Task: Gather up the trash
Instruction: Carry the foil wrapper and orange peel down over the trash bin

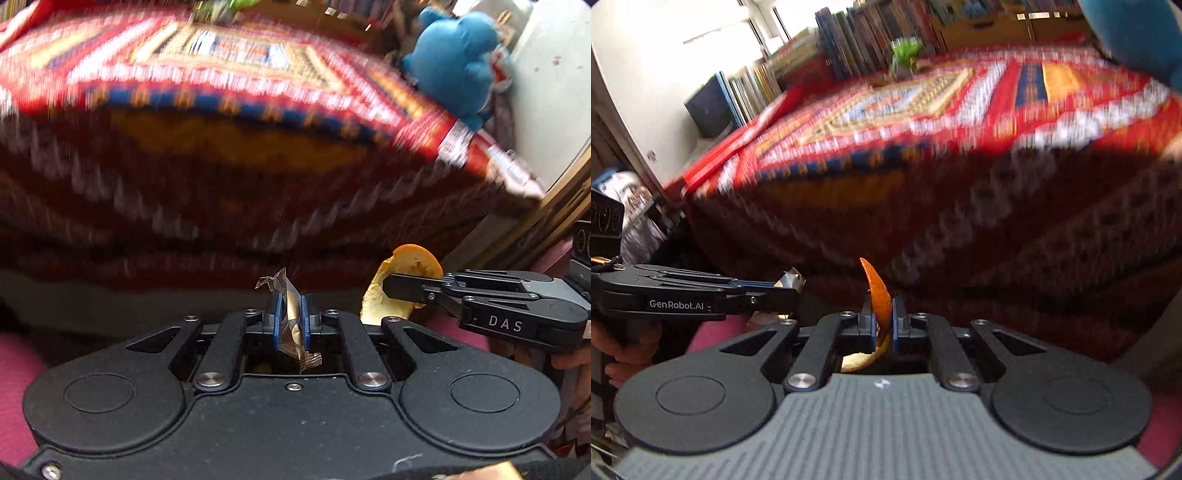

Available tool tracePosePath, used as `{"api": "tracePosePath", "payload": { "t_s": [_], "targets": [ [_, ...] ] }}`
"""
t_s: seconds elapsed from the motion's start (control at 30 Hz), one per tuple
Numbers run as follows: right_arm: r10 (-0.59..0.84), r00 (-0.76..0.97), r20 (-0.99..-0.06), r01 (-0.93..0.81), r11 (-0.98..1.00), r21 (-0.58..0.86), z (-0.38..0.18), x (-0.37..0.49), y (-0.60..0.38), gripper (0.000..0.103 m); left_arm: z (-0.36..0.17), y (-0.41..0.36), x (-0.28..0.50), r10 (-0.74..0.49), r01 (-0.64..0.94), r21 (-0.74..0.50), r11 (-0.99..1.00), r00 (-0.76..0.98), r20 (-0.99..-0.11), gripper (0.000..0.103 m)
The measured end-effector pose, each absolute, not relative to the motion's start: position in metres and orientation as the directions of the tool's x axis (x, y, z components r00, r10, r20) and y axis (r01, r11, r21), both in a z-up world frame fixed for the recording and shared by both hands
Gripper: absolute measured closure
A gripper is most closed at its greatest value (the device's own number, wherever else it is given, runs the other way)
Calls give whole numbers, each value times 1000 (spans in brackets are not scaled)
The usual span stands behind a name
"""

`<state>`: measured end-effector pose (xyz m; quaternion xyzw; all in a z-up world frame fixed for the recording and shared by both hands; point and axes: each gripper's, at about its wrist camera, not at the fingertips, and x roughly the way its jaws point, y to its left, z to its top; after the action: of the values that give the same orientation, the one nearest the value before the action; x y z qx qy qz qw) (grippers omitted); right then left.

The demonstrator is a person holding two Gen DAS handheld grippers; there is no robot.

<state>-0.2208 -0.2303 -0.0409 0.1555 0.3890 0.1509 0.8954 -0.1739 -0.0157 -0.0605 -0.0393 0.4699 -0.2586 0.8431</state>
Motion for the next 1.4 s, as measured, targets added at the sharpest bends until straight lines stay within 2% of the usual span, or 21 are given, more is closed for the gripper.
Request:
{"api": "tracePosePath", "payload": {
  "t_s": [0.4, 1.23, 1.4],
  "targets": [
    [403, 535, -743, -99, 903, 419, -100, -207, -210, 91, -136, -18, -162, -347, 263, -281, 923, 254, -903, 93],
    [405, 426, -809, -109, 910, 399, -126, -190, -189, 86, -169, -15, -161, -326, 225, -286, 932, 170, -930, 87],
    [406, 422, -811, -105, 910, 401, -127, -189, -188, 79, -170, -14, -160, -320, 214, -283, 935, 163, -933, 85]
  ]
}}
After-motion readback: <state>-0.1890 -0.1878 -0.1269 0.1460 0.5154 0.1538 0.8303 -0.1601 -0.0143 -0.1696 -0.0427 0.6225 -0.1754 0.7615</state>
